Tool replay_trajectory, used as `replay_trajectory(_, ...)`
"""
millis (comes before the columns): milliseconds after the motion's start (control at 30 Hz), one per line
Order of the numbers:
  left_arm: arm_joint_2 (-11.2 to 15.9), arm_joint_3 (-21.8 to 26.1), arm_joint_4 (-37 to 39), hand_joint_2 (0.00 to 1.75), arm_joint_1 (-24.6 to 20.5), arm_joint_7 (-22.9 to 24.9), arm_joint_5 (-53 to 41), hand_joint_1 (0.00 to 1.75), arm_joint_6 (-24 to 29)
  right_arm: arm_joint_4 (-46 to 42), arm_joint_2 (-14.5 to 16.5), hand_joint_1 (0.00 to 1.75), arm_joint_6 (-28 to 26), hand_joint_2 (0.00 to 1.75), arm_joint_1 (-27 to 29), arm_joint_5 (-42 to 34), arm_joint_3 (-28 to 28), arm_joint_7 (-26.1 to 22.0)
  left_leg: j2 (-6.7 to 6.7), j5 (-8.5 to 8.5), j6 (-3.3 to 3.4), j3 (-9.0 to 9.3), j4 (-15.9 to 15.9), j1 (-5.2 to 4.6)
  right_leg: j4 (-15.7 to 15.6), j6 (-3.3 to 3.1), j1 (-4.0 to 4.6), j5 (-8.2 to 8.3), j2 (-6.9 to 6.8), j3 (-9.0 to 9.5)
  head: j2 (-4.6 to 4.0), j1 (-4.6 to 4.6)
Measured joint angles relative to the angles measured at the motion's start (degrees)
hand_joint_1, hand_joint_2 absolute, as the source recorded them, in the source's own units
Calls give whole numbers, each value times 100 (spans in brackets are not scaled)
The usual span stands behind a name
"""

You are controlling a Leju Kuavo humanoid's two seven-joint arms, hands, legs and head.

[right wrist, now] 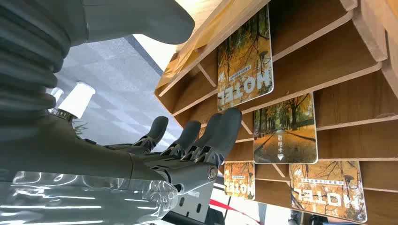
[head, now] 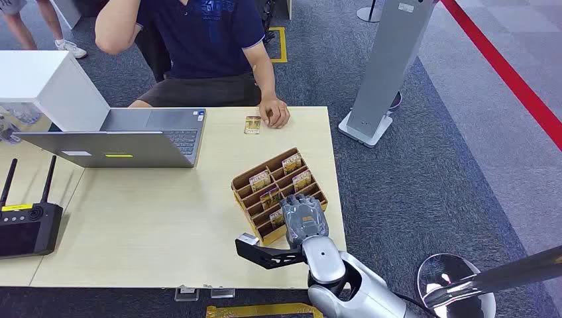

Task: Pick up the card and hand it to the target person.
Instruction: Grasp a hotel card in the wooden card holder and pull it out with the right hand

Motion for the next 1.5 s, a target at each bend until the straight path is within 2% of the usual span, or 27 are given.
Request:
replay_trajectory(533, -11, 0, 0, 0, 0, 15, 0, 0, 2, 96, 71, 63, 1, 175, 15, -31, 9, -64, 0, 0, 0, 0, 0, 0, 0, 0, 0, 0, 0, 0, 0, 0)
replay_trajectory(767, -21, 0, 0, 0, 0, 15, 0, 0, 2, 108, 89, 73, 1, 175, 15, -33, 10, -73, 0, 0, 0, 0, 0, 0, 0, 0, 0, 0, 0, 0, 0, 0)
replay_trajectory(967, -23, 0, 0, 0, 0, 15, 2, 0, 2, 110, 97, 101, 1, 175, 10, -33, 10, -73, 0, 0, 0, 0, 0, 0, 0, 0, 0, 0, 0, 1, 0, 0)
replay_trajectory(1100, -23, 0, 0, 0, 0, 14, 2, 0, -1, 112, 97, 111, 1, 175, 5, -38, 10, -75, 0, 0, 0, 0, 0, 0, 0, 0, 0, 0, 0, 1, 0, 0)
replay_trajectory(1200, -23, 0, 0, 0, 0, 13, 3, 0, -2, 117, 97, 127, -1, 175, -2, -47, 10, -75, 0, 0, 0, 0, 0, 0, 0, 0, 0, 0, 0, 0, 0, 0)
replay_trajectory(1333, -23, 0, 0, 0, 0, 13, 2, 0, -2, 124, 97, 133, -1, 175, -15, -50, 10, -75, 0, 0, 0, 0, 0, 0, 0, 0, 0, 0, 0, 0, 0, 0)
replay_trajectory(1467, -23, 0, 0, 0, 0, 13, 3, 0, -3, 125, 97, 168, -2, 175, -34, -64, 10, -75, 0, 0, 0, 0, 0, 0, 0, 0, 0, 0, 0, 0, 0, 0)
replay_trajectory(1500, -23, 0, 0, 0, 0, 13, 4, 0, -6, 126, 97, 171, -3, 175, -38, -69, 10, -75, 0, 0, 0, -1, 0, 0, 0, 0, 0, 0, 0, 0, 0, 0)
